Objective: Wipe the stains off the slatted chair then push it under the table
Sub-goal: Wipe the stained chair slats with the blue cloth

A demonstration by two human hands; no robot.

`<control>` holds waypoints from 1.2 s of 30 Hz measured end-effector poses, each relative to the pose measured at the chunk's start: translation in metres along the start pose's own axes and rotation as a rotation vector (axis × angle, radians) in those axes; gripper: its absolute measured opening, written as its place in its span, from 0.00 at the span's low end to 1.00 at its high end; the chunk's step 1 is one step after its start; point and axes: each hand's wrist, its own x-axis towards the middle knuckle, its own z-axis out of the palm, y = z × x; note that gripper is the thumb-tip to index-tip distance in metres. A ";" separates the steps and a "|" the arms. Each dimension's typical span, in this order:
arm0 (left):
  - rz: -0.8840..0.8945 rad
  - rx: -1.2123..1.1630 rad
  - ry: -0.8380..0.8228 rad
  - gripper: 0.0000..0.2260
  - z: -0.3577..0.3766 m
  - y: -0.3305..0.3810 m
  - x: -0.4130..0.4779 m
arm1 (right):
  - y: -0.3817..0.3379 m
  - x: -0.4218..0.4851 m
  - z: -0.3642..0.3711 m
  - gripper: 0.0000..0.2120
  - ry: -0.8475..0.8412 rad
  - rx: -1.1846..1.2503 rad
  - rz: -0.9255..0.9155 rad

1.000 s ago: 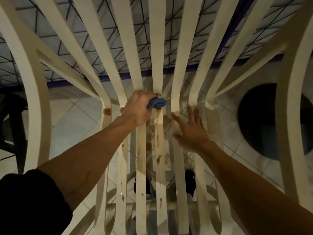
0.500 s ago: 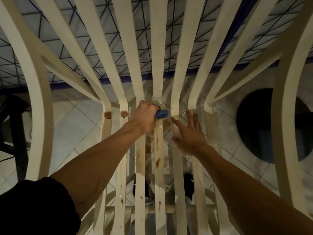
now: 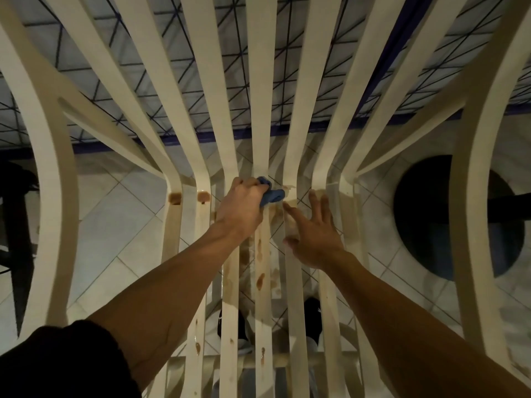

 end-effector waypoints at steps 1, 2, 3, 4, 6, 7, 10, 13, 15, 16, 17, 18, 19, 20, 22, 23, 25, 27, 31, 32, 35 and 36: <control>-0.001 -0.002 -0.004 0.16 0.002 -0.001 -0.002 | 0.000 0.000 0.000 0.38 0.000 -0.003 0.002; 0.006 -0.011 -0.013 0.15 0.003 -0.003 -0.003 | 0.000 0.000 0.000 0.38 0.000 -0.001 0.001; 0.017 -0.022 -0.032 0.14 0.003 -0.004 -0.002 | 0.001 0.000 0.000 0.38 0.000 0.003 -0.001; 0.020 -0.038 -0.063 0.12 0.001 -0.005 -0.002 | 0.001 -0.001 -0.001 0.38 -0.001 0.006 -0.003; 0.002 -0.068 -0.133 0.11 -0.005 -0.006 -0.001 | 0.002 -0.001 -0.001 0.38 -0.004 0.010 -0.012; -0.011 -0.074 -0.162 0.11 -0.008 -0.005 -0.002 | 0.001 -0.002 -0.001 0.38 -0.006 0.011 -0.016; -0.008 -0.092 -0.177 0.11 -0.009 -0.007 -0.001 | 0.002 -0.003 -0.001 0.38 -0.004 0.003 -0.026; 0.061 -0.086 -0.100 0.13 -0.009 -0.007 0.004 | 0.003 -0.002 -0.001 0.38 -0.014 -0.002 -0.024; 0.100 -0.091 -0.034 0.15 -0.010 -0.006 0.008 | 0.003 -0.001 0.000 0.38 -0.013 -0.004 -0.026; 0.108 -0.090 -0.014 0.16 -0.009 -0.005 0.008 | 0.004 -0.001 0.000 0.38 -0.012 -0.003 -0.028; 0.118 -0.081 -0.004 0.16 -0.009 -0.005 0.007 | 0.004 -0.001 0.000 0.38 -0.012 -0.002 -0.032; 0.138 -0.065 0.009 0.17 -0.007 -0.004 0.004 | 0.004 0.000 0.001 0.38 -0.010 -0.002 -0.035; 0.160 -0.059 0.017 0.17 -0.005 -0.005 0.003 | 0.004 0.000 0.002 0.38 -0.009 -0.007 -0.037; 0.157 -0.065 0.009 0.17 -0.004 -0.007 0.000 | 0.005 0.000 0.002 0.38 -0.008 -0.013 -0.036; 0.099 -0.087 -0.039 0.15 -0.004 -0.008 -0.003 | 0.006 0.001 0.003 0.39 -0.009 -0.017 -0.034; 0.071 -0.097 -0.064 0.15 -0.005 -0.007 -0.005 | 0.006 0.001 0.004 0.39 -0.010 -0.020 -0.035; 0.044 -0.094 -0.117 0.13 -0.006 -0.007 -0.007 | 0.006 0.002 0.004 0.38 -0.008 -0.029 -0.044; 0.043 -0.092 -0.163 0.12 -0.007 -0.006 -0.011 | 0.007 0.001 0.004 0.37 0.004 -0.026 -0.053; 0.022 -0.093 -0.156 0.13 -0.010 -0.003 -0.006 | 0.008 -0.001 0.003 0.38 0.015 0.011 -0.049; 0.023 -0.079 -0.131 0.14 -0.012 -0.002 -0.003 | 0.007 -0.001 0.003 0.38 0.018 0.017 -0.048; 0.075 -0.032 -0.057 0.16 -0.011 -0.002 0.006 | 0.006 -0.001 0.002 0.39 0.024 0.020 -0.041; 0.083 -0.030 -0.049 0.16 -0.010 -0.001 0.006 | 0.007 -0.001 0.002 0.38 0.024 0.020 -0.040</control>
